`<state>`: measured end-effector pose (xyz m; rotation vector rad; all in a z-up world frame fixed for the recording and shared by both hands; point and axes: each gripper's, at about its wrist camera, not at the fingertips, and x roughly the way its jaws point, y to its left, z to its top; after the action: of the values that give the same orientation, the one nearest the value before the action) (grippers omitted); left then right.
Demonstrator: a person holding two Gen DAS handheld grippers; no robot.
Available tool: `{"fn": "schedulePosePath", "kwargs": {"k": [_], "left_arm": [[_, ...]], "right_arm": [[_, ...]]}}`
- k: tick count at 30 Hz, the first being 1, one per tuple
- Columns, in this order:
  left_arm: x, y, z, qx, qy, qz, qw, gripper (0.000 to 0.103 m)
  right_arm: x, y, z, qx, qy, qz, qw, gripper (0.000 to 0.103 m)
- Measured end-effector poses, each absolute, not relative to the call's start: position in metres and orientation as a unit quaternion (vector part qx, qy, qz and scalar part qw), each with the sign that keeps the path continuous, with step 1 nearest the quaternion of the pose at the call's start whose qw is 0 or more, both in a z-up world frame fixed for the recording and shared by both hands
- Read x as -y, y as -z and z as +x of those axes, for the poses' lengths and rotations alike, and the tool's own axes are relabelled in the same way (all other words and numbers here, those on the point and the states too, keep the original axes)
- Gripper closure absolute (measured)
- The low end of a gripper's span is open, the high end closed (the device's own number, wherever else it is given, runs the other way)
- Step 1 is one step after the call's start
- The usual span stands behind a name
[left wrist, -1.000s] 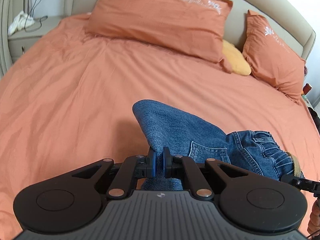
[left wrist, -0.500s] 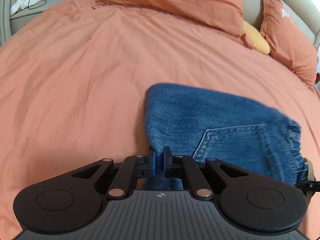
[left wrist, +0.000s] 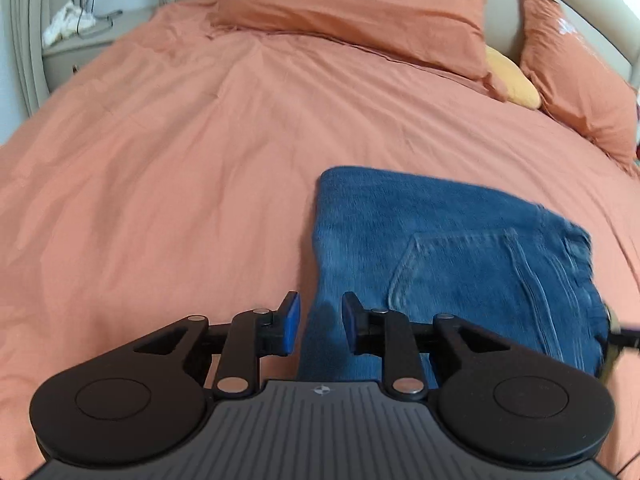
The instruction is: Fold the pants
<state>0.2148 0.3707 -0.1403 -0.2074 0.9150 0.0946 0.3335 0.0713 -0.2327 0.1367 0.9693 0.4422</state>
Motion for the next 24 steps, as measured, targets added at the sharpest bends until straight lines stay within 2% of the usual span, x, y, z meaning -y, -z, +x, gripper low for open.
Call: {"fn": "schedulePosePath", "kwargs": {"k": [8, 13, 19, 24], "left_arm": [[-0.332, 0.145, 0.163, -0.450, -0.042, -0.027, 0.892, 0.075], [-0.331, 0.169, 0.149, -0.461, -0.051, -0.048, 0.885, 0.075], [-0.328, 0.193, 0.151, -0.472, -0.059, -0.026, 0.879, 0.074], [-0.328, 0.196, 0.161, -0.483, -0.067, -0.028, 0.873, 0.073]], "right_arm": [[-0.101, 0.200, 0.271, -0.352, -0.238, -0.060, 0.903, 0.058], [-0.121, 0.224, 0.266, -0.361, -0.239, -0.090, 0.897, 0.061], [-0.129, 0.263, 0.274, -0.389, -0.220, -0.109, 0.888, 0.061], [-0.141, 0.275, 0.283, -0.394, -0.209, -0.124, 0.886, 0.060]]}}
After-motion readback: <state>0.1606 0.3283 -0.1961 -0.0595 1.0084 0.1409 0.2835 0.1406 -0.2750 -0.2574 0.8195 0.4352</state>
